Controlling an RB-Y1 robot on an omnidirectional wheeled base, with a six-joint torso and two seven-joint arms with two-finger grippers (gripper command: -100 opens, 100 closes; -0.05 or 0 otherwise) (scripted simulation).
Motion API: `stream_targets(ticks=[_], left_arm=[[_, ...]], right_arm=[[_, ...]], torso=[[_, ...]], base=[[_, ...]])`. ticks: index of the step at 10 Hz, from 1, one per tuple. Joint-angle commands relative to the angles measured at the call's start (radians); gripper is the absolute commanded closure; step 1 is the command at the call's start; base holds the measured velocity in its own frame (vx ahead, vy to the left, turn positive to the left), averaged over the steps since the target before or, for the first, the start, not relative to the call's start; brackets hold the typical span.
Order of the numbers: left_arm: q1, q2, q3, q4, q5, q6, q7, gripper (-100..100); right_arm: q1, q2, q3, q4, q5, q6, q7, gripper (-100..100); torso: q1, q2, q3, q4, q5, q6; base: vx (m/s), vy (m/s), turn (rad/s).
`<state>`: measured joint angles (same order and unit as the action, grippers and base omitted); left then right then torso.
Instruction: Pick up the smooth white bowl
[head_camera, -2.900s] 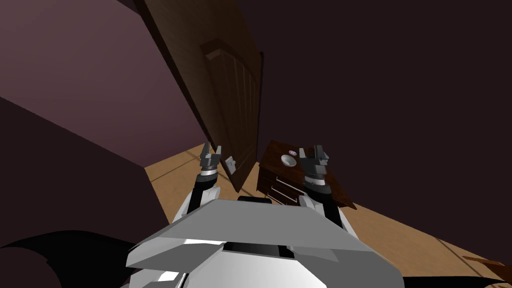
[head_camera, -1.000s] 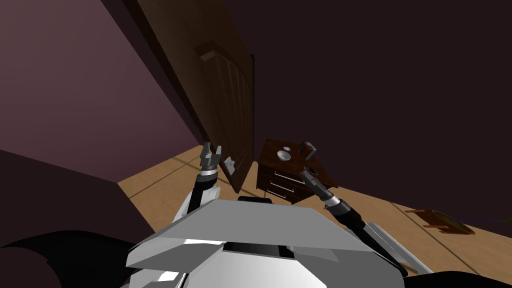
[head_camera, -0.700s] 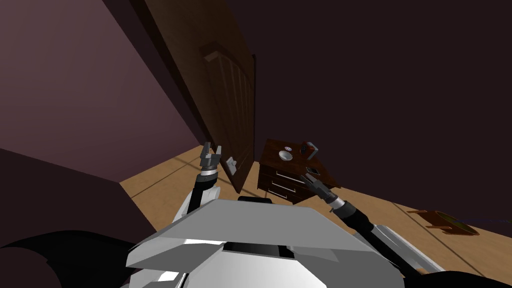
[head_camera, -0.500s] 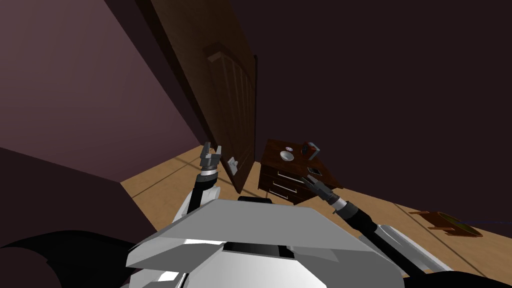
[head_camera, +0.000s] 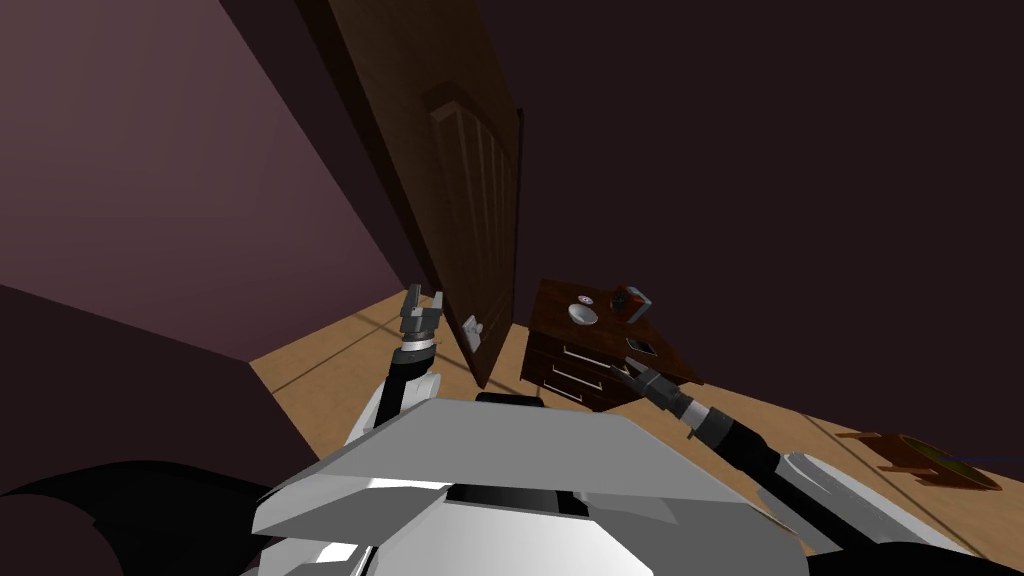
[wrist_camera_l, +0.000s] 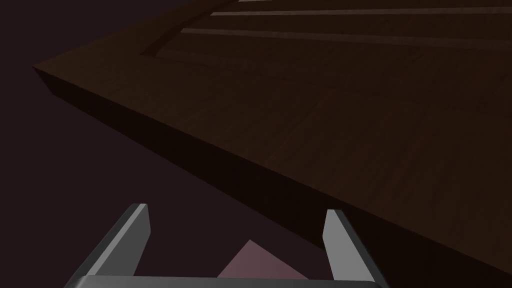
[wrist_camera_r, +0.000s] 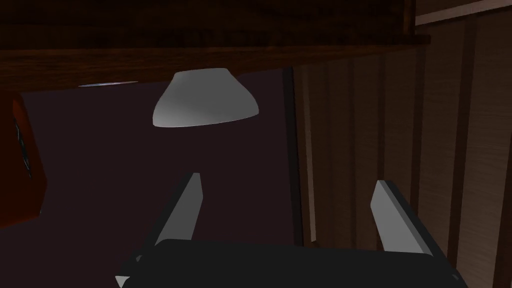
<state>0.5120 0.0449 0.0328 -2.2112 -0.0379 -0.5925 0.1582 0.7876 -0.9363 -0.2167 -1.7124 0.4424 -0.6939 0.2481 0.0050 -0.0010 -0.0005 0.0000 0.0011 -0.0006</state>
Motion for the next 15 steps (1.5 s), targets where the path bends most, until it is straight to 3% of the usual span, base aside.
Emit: stream_targets(ticks=[1, 2, 3, 4, 5, 8, 9, 10, 13, 14, 15], left_arm=[[0.000, 0.000, 0.000, 0.000, 0.000, 0.000, 0.000, 0], [0.000, 0.000, 0.000, 0.000, 0.000, 0.000, 0.000, 0], [0.000, 0.000, 0.000, 0.000, 0.000, 0.000, 0.000, 0], [0.000, 0.000, 0.000, 0.000, 0.000, 0.000, 0.000, 0], [0.000, 0.000, 0.000, 0.000, 0.000, 0.000, 0.000, 0], [0.000, 0.000, 0.000, 0.000, 0.000, 0.000, 0.000, 0], [0.000, 0.000, 0.000, 0.000, 0.000, 0.000, 0.000, 0], [0.000, 0.000, 0.000, 0.000, 0.000, 0.000, 0.000, 0], [0.000, 0.000, 0.000, 0.000, 0.000, 0.000, 0.000, 0], [0.000, 0.000, 0.000, 0.000, 0.000, 0.000, 0.000, 0], [0.000, 0.000, 0.000, 0.000, 0.000, 0.000, 0.000, 0]], right_arm=[[0.000, -0.050, -0.006, 0.050, 0.037, 0.003, 0.019, -100], [0.000, -0.061, -0.006, 0.061, 0.037, 0.003, 0.019, -100], [0.003, -0.098, -0.011, 0.107, 0.070, 0.006, 0.036, -100], [0.003, -0.113, -0.011, 0.107, 0.070, 0.006, 0.036, -100], [0.005, -0.150, -0.014, 0.153, 0.102, 0.010, 0.052, -100], [0.005, -0.213, -0.016, 0.199, 0.135, 0.014, 0.067, -100], [0.005, -0.248, -0.017, 0.242, 0.166, 0.020, 0.082, -100], [0.005, -0.261, -0.017, 0.243, 0.166, 0.020, 0.082, -100], [0.001, -0.342, -0.015, 0.322, 0.227, 0.034, 0.108, -100], [0.001, -0.350, -0.015, 0.330, 0.227, 0.034, 0.108, -100], [-0.002, -0.387, -0.011, 0.371, 0.256, 0.042, 0.120, -100]], torso=[[0.000, 0.000, 0.000, 0.000, 0.000, 0.000], [0.001, -0.001, 0.000, 0.000, 0.000, 0.000], [0.001, -0.001, -0.001, 0.000, 0.000, 0.000], [0.003, -0.003, -0.001, -0.001, 0.001, 0.000], [0.002, -0.002, -0.001, -0.001, 0.001, 0.000], [0.003, -0.003, -0.002, -0.001, 0.000, -0.001], [0.003, -0.002, -0.001, -0.001, 0.001, 0.000], [0.003, -0.003, -0.002, -0.001, 0.001, -0.001], [0.003, -0.003, -0.002, -0.001, 0.001, 0.000], [0.003, -0.003, -0.002, -0.001, 0.001, -0.001], [0.002, -0.003, -0.002, -0.001, 0.001, 0.000]], base=[[0.016, 0.086, 0.050], [0.026, 0.082, 0.029], [0.053, 0.106, 0.067], [0.045, 0.080, 0.030], [0.042, 0.091, 0.072], [0.043, 0.093, 0.057], [0.049, 0.109, 0.081], [0.053, 0.080, 0.044], [0.055, 0.099, 0.085], [0.046, 0.082, 0.078], [0.073, 0.115, 0.107]])
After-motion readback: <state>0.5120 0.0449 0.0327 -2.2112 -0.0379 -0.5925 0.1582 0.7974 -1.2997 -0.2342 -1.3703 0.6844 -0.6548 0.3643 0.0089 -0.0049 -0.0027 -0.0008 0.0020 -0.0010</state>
